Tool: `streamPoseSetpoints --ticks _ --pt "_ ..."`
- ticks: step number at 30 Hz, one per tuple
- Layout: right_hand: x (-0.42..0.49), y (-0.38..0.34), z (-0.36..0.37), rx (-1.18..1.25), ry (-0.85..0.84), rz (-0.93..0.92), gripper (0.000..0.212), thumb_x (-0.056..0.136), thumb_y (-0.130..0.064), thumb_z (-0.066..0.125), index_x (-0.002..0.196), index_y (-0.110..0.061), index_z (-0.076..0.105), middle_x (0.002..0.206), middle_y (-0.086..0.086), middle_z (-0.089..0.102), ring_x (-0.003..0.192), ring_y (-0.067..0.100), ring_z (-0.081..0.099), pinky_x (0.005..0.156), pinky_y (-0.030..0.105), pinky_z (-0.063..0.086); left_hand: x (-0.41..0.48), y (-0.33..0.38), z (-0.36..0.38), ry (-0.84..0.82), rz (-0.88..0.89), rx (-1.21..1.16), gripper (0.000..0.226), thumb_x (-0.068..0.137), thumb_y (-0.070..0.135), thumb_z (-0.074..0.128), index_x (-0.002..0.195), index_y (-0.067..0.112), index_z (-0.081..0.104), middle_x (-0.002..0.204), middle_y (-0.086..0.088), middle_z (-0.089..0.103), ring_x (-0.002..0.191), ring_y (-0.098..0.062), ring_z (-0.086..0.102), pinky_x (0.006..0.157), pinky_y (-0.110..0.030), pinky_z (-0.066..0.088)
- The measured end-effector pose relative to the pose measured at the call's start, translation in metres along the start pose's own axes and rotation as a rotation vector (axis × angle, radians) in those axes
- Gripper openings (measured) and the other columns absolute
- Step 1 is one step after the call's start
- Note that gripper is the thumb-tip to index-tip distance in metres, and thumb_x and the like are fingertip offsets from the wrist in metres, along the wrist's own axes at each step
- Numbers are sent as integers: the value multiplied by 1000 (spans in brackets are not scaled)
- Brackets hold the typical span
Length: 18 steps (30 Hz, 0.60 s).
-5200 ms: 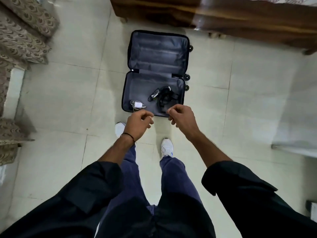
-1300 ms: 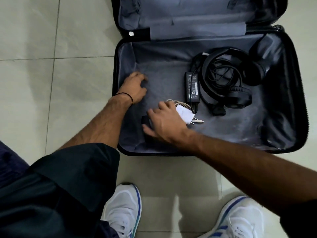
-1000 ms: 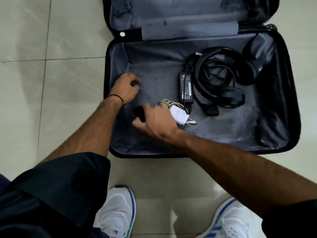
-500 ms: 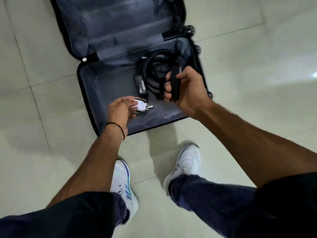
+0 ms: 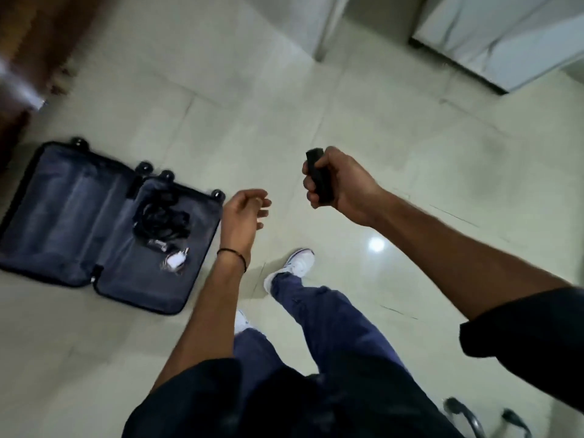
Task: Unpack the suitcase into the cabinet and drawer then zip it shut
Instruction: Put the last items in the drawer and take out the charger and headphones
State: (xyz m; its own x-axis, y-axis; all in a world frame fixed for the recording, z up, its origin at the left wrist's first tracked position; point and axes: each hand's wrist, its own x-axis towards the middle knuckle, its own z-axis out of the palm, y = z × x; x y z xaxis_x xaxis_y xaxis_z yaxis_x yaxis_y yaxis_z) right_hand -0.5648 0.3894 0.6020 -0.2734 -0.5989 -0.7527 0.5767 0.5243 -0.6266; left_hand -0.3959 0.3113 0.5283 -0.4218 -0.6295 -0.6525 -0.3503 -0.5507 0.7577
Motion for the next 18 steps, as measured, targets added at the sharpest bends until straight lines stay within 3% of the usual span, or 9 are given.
streamPoseSetpoints --ticks 3,9,18 --pt "-44 -31 -58 59 175 -68 16 94 -18 42 88 -9 53 67 6 54 58 25 47 61 32 42 -18 45 80 -153 40 174 24 90 6 47 96 14 69 87 -1 72 73 -12 63 63 -24 44" --pt "-111 -89 -163 255 466 -234 9 93 -18 53 94 -9 57 72 7 60 59 23 52 60 32 44 -37 133 235 -433 270 381 25 93 5 47 98 11 70 92 -4 74 72 -6 65 58 -8 43" --pt "-128 -202 -323 405 822 -538 5 94 -12 52 89 -12 52 69 2 49 49 14 40 46 26 31 21 267 443 -652 585 486 23 92 0 48 96 5 70 92 -10 73 65 0 63 58 -8 43"
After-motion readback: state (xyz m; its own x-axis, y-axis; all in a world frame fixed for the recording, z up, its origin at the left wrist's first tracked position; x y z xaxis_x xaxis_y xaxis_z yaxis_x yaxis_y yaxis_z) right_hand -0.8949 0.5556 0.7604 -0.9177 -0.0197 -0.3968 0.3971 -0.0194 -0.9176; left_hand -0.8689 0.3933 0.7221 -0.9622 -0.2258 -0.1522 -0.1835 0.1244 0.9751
